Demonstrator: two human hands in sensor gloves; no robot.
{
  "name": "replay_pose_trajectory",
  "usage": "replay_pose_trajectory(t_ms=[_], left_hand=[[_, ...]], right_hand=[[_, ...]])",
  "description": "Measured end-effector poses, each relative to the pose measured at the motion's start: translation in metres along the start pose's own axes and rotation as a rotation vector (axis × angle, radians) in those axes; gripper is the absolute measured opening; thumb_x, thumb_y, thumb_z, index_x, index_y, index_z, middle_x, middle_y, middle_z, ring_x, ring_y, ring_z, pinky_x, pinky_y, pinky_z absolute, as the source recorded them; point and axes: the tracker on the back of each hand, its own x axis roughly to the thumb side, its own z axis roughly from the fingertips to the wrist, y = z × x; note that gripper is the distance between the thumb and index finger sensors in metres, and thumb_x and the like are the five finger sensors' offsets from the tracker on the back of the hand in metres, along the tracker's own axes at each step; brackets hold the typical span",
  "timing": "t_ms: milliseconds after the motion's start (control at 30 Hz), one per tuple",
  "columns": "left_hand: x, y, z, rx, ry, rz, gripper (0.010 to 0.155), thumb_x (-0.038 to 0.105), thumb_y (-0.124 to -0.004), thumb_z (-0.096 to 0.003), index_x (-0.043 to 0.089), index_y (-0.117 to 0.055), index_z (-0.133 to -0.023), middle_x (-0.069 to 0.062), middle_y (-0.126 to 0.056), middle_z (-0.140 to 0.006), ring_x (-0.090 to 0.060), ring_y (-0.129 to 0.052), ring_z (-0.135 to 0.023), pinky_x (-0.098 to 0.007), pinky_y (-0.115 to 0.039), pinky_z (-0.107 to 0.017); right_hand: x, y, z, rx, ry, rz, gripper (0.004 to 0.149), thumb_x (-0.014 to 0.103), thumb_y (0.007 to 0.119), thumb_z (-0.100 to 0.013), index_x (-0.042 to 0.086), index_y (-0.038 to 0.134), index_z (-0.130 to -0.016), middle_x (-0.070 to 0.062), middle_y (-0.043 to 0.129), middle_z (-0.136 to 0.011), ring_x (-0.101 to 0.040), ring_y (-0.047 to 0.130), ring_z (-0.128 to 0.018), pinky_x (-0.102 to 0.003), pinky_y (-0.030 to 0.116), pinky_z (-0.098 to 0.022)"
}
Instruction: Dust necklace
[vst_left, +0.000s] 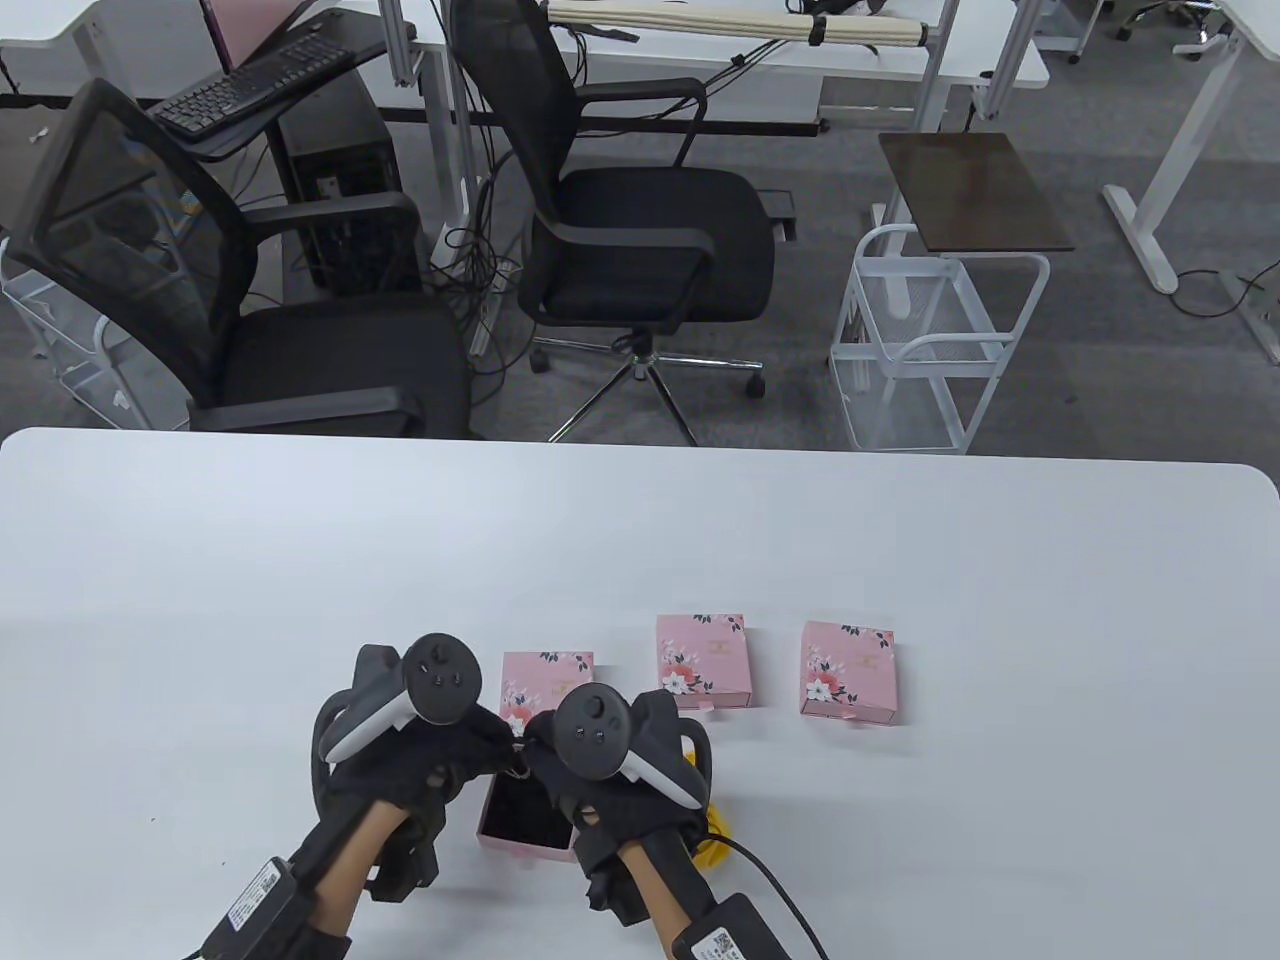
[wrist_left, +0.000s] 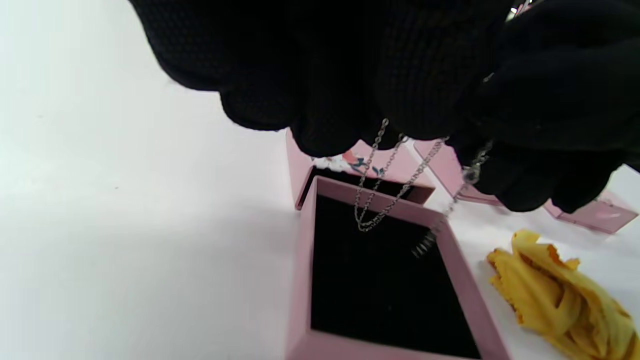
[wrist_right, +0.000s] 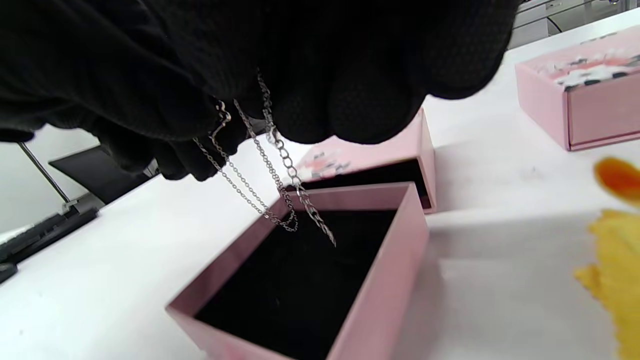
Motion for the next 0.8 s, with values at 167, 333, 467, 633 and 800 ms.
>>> replay_pose_trajectory(t_ms=[167,333,467,633,800], left_hand=[[0.006,-0.010,-0.006,-0.026,0.009,-0.051,0.037,0.043,-0.093,-0.0519,0.029,-0.094,-0.086,-0.001,-0.100,-0.087,-0.027,-0.090,-0.082,-0.046,-0.079,-0.060],[0.011,-0.019,-0.010,-0.043,0.011,-0.098,0.038,0.044,-0.093,-0.0516,0.030,-0.094,-0.086,-0.001,-0.101,-0.085,-0.026,-0.090,-0.081,-0.046,-0.079,-0.059],[0.015,-0.023,-0.011,-0.029,0.010,-0.128,0.038,0.044,-0.093,-0.0515,0.031,-0.093,-0.087,0.000,-0.101,-0.085,-0.026,-0.091,-0.080,-0.046,-0.079,-0.059],[0.013,-0.020,-0.010,0.033,-0.004,-0.101,0.041,0.045,-0.093,-0.0503,0.031,-0.092,-0.089,0.001,-0.100,-0.086,-0.025,-0.091,-0.081,-0.045,-0.079,-0.059],[0.003,-0.009,-0.005,0.097,-0.006,-0.003,0.040,0.046,-0.091,-0.0513,0.031,-0.092,-0.089,0.001,-0.100,-0.085,-0.025,-0.091,-0.080,-0.045,-0.080,-0.059]], right_hand=[[0.000,0.008,-0.002,0.038,0.024,0.090,0.036,0.032,0.076,-0.065,0.014,0.078,-0.096,-0.018,0.089,-0.085,-0.040,0.090,-0.067,-0.052,0.076,-0.055],[0.001,0.011,-0.002,0.062,0.037,0.151,0.036,0.033,0.077,-0.064,0.014,0.079,-0.096,-0.017,0.088,-0.085,-0.040,0.089,-0.067,-0.051,0.075,-0.055],[0.002,0.012,-0.002,0.059,0.046,0.214,0.037,0.033,0.078,-0.064,0.015,0.078,-0.096,-0.018,0.087,-0.086,-0.041,0.088,-0.068,-0.052,0.075,-0.056],[0.001,0.010,-0.001,0.056,0.058,0.238,0.042,0.033,0.079,-0.064,0.013,0.074,-0.100,-0.019,0.084,-0.089,-0.041,0.086,-0.070,-0.052,0.074,-0.057],[0.002,-0.001,0.002,0.031,0.055,0.229,0.042,0.033,0.079,-0.064,0.014,0.073,-0.101,-0.020,0.084,-0.090,-0.042,0.086,-0.070,-0.052,0.074,-0.057]])
